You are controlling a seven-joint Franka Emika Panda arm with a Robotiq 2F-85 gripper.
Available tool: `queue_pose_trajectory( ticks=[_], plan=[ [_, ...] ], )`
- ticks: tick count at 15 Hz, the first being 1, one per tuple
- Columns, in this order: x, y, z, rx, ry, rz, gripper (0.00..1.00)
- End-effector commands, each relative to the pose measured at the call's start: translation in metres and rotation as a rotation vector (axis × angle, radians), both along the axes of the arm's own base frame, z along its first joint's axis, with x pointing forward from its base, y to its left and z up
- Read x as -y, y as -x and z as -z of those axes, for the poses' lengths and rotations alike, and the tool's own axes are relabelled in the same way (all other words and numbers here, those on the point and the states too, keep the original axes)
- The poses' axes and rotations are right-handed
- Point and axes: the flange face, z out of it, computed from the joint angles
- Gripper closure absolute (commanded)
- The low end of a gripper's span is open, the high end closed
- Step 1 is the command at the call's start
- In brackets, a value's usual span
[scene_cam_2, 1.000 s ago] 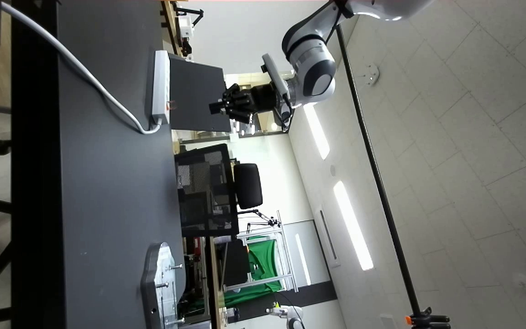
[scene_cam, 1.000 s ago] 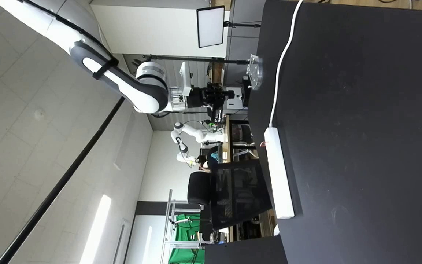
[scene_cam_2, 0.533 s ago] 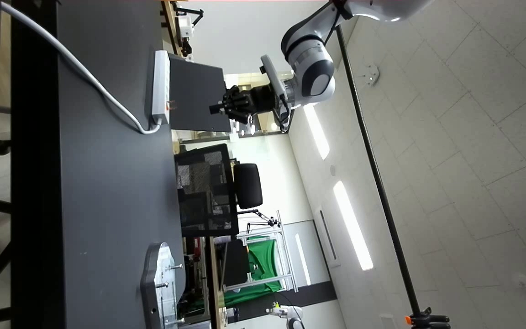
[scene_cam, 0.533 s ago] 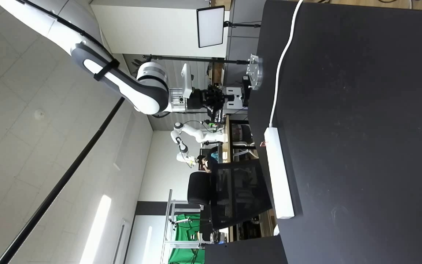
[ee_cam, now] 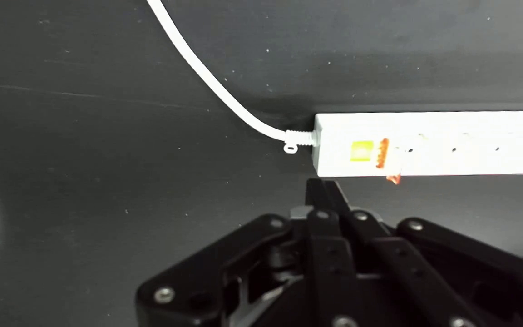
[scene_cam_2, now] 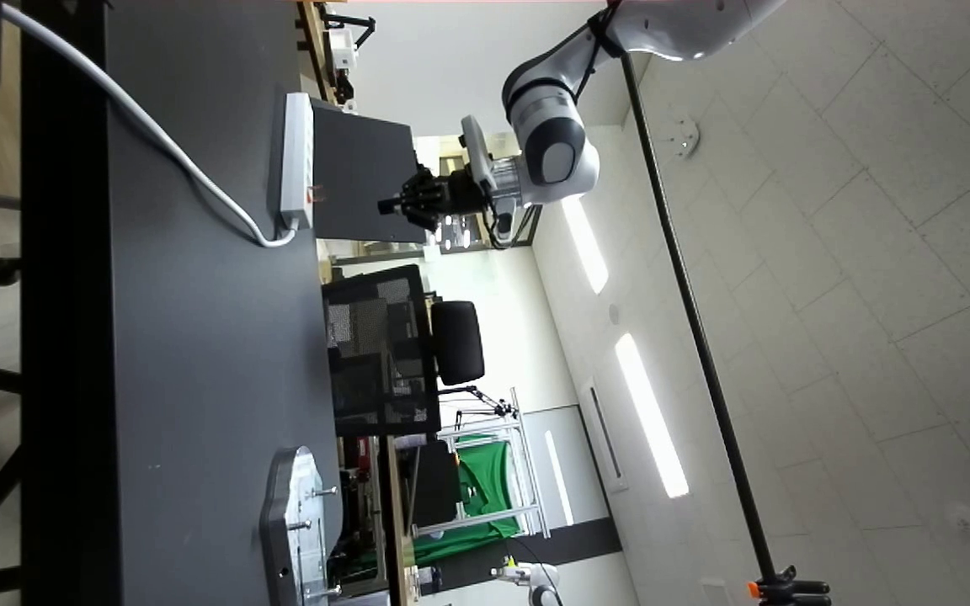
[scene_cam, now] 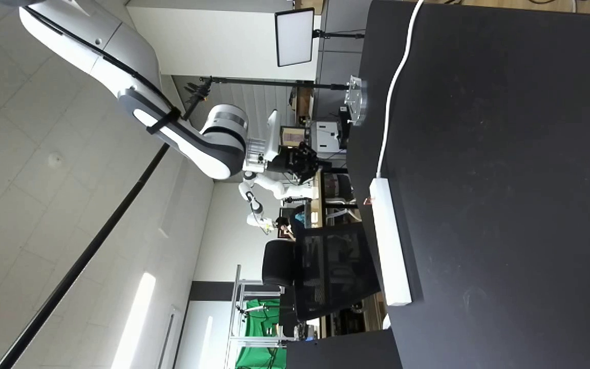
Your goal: Push down on the button on the adaptor.
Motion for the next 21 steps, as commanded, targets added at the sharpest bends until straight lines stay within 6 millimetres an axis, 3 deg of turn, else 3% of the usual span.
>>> queue_pose_trajectory(
  ticks=[1, 7, 13, 21],
  plan=[
    [-0.004, -0.026, 0.020, 0.036, -0.012, -0.002, 1.00],
    [-0.024, -0.056, 0.059, 0.043, 0.006, -0.040, 1.00],
    [-0.036, -0.073, 0.091, 0.002, -0.007, -0.071, 1.00],
    [-0.033, -0.080, 0.109, -0.095, -0.027, -0.065, 1.00]
  ],
)
